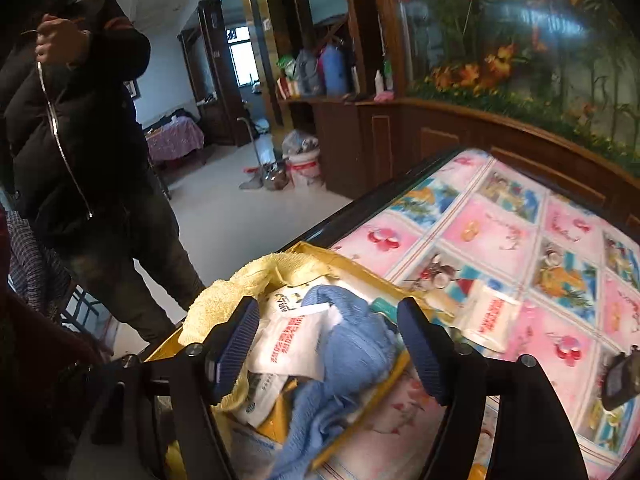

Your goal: Organize soft objects

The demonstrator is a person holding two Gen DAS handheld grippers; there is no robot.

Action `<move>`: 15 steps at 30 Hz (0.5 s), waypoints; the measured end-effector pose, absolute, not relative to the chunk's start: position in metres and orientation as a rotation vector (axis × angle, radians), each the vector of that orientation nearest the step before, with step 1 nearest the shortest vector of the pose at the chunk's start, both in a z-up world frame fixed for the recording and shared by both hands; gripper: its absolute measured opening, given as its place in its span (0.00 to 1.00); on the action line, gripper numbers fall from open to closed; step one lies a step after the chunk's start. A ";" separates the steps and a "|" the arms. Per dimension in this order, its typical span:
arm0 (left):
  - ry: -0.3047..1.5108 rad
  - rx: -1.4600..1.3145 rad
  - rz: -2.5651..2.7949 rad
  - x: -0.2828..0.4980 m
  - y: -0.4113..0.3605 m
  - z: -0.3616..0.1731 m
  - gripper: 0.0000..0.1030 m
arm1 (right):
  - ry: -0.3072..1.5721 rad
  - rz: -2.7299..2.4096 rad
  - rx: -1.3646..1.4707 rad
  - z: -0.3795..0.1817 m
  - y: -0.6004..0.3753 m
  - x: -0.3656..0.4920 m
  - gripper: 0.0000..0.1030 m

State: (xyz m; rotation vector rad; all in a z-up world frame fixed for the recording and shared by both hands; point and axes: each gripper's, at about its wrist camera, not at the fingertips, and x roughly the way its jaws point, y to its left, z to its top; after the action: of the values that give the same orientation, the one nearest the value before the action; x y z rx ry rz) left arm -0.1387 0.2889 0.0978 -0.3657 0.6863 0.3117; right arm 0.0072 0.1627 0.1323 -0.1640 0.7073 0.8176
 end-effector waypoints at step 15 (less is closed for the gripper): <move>0.564 -0.206 0.452 -0.163 0.254 0.134 0.84 | 0.643 0.769 -0.194 0.135 0.093 -0.053 0.82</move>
State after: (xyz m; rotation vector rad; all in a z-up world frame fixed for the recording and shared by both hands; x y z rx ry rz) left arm -0.1629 0.2543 0.1340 -0.2059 0.5641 0.4519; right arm -0.0535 0.0932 0.1346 -0.1945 0.6427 0.7689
